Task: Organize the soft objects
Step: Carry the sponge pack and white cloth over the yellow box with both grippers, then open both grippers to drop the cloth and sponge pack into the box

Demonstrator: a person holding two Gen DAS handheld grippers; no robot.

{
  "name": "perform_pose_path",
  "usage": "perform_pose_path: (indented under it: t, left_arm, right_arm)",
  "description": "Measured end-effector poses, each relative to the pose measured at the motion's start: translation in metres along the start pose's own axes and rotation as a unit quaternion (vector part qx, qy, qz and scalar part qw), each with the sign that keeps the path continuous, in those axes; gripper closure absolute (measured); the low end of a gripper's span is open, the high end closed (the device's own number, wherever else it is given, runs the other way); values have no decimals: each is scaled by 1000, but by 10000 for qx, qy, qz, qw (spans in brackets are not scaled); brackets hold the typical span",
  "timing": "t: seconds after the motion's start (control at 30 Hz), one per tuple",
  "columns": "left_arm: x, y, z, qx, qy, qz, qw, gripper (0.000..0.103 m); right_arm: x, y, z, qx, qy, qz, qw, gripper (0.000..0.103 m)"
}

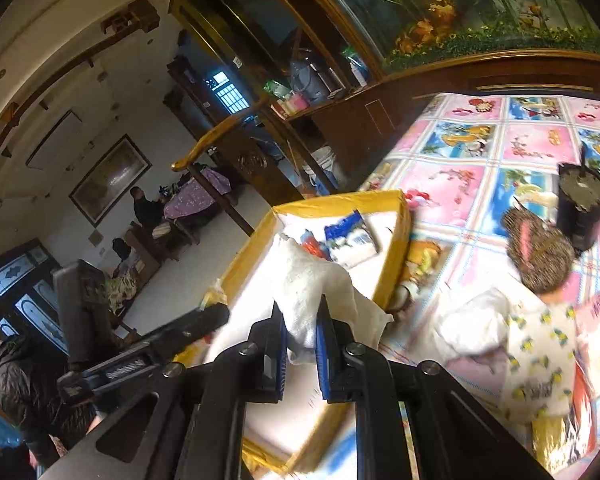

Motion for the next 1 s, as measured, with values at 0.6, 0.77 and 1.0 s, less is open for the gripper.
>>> perform_pose_path:
  t: [0.6, 0.77, 1.0]
  left_arm:
    - [44, 27, 16, -334, 458, 390, 9976, 20]
    - [49, 37, 18, -542, 573, 485, 9957, 20]
    - [52, 45, 19, -731, 663, 771, 9921, 20]
  right_arm:
    - [148, 46, 90, -368, 992, -255, 9941, 89]
    - [196, 45, 99, -394, 1427, -267, 9886, 89]
    - [224, 39, 105, -394, 1693, -339, 9842, 88]
Point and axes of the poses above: each gripper's, at about its wrist camera, not at the fingertips, and x roughly the way its jaws point, y to its left, z to its top, the point moved 3 cm from there along x, roughly the way its jaws point, and after that the axes turned 7 degrees about y, right-handed, at the moved point
